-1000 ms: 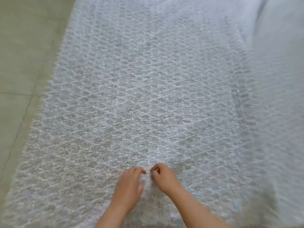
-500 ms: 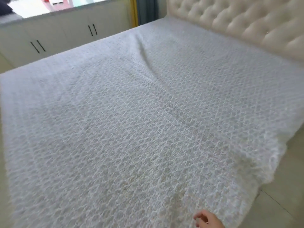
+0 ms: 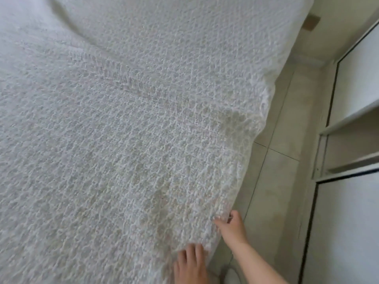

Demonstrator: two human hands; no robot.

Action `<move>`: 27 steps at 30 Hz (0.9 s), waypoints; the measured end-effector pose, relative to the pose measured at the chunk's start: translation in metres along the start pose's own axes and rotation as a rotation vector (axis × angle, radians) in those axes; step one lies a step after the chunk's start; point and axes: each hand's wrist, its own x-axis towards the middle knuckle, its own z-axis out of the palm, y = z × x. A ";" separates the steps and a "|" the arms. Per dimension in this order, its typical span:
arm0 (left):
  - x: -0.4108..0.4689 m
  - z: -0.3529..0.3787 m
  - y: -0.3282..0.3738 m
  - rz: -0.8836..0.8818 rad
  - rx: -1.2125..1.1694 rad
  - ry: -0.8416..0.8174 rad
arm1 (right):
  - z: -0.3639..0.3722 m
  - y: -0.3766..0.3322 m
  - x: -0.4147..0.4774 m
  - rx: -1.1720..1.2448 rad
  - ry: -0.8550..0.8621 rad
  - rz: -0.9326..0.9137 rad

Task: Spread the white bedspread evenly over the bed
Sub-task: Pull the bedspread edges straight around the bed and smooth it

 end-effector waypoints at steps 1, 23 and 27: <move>-0.017 -0.002 -0.007 0.017 0.086 0.009 | -0.001 0.004 -0.001 0.034 0.002 -0.012; -0.042 -0.035 0.005 0.063 0.136 -0.633 | -0.010 0.083 -0.044 -0.094 -0.171 -0.080; -0.059 -0.022 0.000 0.075 -0.027 -0.416 | -0.003 0.079 -0.048 -0.027 -0.117 -0.089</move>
